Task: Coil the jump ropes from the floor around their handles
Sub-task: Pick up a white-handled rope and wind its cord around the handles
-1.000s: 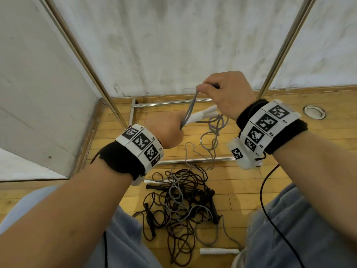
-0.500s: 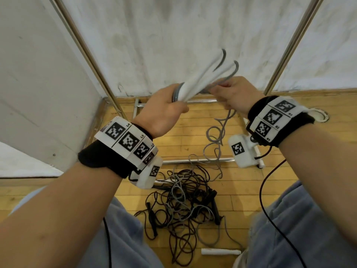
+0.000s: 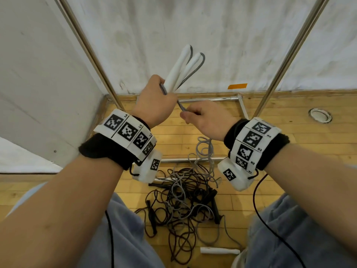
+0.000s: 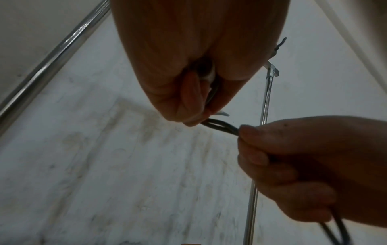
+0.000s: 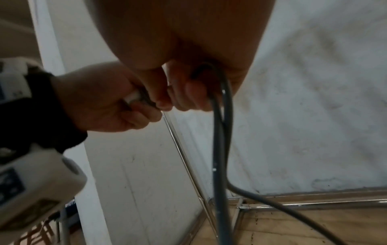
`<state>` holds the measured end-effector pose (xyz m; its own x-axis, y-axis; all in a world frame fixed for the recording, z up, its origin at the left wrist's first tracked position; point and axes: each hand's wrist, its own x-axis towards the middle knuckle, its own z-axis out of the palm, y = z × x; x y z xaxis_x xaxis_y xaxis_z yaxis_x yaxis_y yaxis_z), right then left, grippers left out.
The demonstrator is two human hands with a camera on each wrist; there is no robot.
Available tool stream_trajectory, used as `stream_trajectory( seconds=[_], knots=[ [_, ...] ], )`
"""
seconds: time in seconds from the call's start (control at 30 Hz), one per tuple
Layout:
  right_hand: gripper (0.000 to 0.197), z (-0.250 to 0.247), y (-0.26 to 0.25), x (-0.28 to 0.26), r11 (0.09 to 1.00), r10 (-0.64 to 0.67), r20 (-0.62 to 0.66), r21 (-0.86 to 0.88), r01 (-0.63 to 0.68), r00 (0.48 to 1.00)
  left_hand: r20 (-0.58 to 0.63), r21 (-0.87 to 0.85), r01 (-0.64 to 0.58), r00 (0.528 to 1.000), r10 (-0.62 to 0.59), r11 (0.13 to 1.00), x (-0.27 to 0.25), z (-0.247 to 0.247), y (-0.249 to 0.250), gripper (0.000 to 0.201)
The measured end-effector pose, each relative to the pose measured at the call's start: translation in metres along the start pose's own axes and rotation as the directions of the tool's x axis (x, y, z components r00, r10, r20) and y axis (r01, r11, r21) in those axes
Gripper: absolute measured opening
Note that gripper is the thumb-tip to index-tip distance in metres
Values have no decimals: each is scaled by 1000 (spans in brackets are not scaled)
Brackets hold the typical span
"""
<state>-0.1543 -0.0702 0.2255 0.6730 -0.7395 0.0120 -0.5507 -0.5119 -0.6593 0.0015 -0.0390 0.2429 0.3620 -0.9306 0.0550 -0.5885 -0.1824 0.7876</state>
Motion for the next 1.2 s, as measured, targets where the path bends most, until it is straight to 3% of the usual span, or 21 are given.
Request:
stream_trajectory(
  seconds=[0.13,0.4,0.6,0.73,0.87,1.03,1.1,1.2],
  knots=[
    [34,-10,0,-1,995,42,1,95,-42,999,45,184,2,999,-11,983,4,3,-6,37],
    [33,-10,-16,-6,987,7,133,159,-29,991,39,408,-140,990,136,902,-1,20,-9,36],
    [29,-9,-25,-11,963,-30,132,270,-6,991,-1,421,-182,979,201,888,-1,16,-14,33],
    [36,-12,-19,-14,951,-10,121,307,-28,993,-35,459,-159,980,197,874,3,18,-19,26],
    [48,-19,-6,-16,968,37,152,241,-74,988,-40,542,-71,993,111,837,12,12,-32,27],
    [36,-24,9,-16,953,143,229,232,-196,963,-10,653,-25,999,42,757,16,4,-47,26],
    [25,-23,11,-15,955,165,187,214,-204,968,-6,696,-4,1000,10,718,14,2,-50,27],
    [24,-25,10,-10,990,129,-56,58,-126,990,58,767,-35,998,-15,640,7,6,-49,29]
  ],
)
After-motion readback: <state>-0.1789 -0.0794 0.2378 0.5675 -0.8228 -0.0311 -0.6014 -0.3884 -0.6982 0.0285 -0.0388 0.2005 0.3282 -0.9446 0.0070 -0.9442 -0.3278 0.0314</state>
